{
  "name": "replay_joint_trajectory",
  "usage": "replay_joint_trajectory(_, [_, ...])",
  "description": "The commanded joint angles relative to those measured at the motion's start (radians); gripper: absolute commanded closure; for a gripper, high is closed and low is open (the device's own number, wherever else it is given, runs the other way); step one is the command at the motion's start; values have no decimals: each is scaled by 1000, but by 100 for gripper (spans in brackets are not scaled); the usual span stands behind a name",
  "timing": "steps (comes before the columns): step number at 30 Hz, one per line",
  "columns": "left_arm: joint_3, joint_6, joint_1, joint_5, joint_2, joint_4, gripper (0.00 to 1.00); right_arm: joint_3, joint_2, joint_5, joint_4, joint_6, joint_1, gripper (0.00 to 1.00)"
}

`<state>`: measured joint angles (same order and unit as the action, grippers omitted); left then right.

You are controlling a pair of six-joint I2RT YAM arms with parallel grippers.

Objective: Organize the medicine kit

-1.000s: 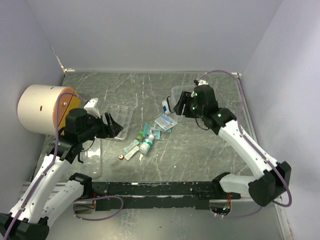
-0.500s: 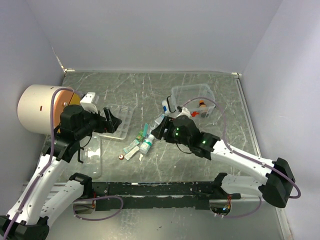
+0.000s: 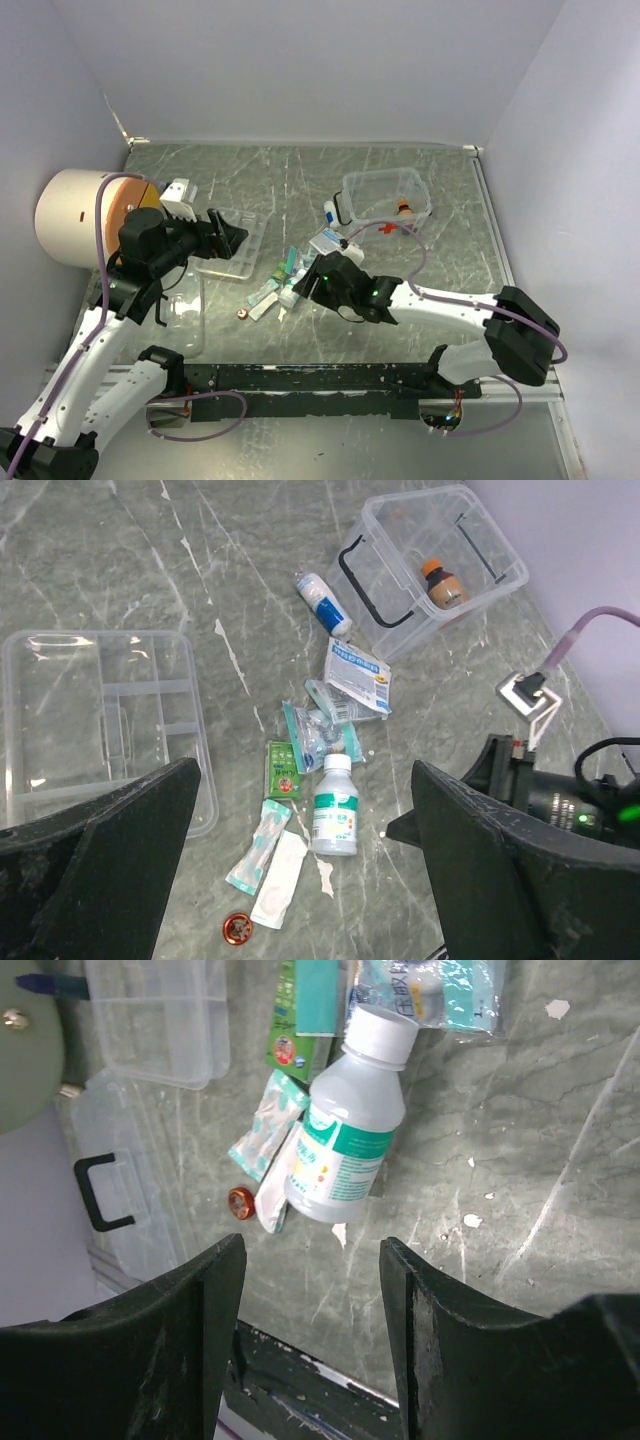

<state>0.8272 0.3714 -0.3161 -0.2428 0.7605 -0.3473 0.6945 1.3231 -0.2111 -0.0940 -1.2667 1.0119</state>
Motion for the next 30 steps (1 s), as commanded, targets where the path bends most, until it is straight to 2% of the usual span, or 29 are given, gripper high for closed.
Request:
replay_joint_trajectory(1, [-19,14,2,-36,-6,57,2,27,76,-11,36,-44,12,44])
replay_joint_trajectory(14, [-27,51,3,-85,24,92,3,148,249,-38,43,-10,-4,42])
replay_joint_trajectory(18, [9,28,3,-39,32,59,3,179,276,-26,15,-29,-5,44])
replay_joint_trajectory(21, [0,37,4,-18,28,96,3,178,278,-58,-29,-43,-5,45])
replay_joint_trajectory(25, [0,34,12,-35,39,89,3,189,300,-75,-54,-40,-5,45])
replay_joint_trajectory(30, [10,7,14,-23,31,53,3,178,336,-15,13,-24,-16,50])
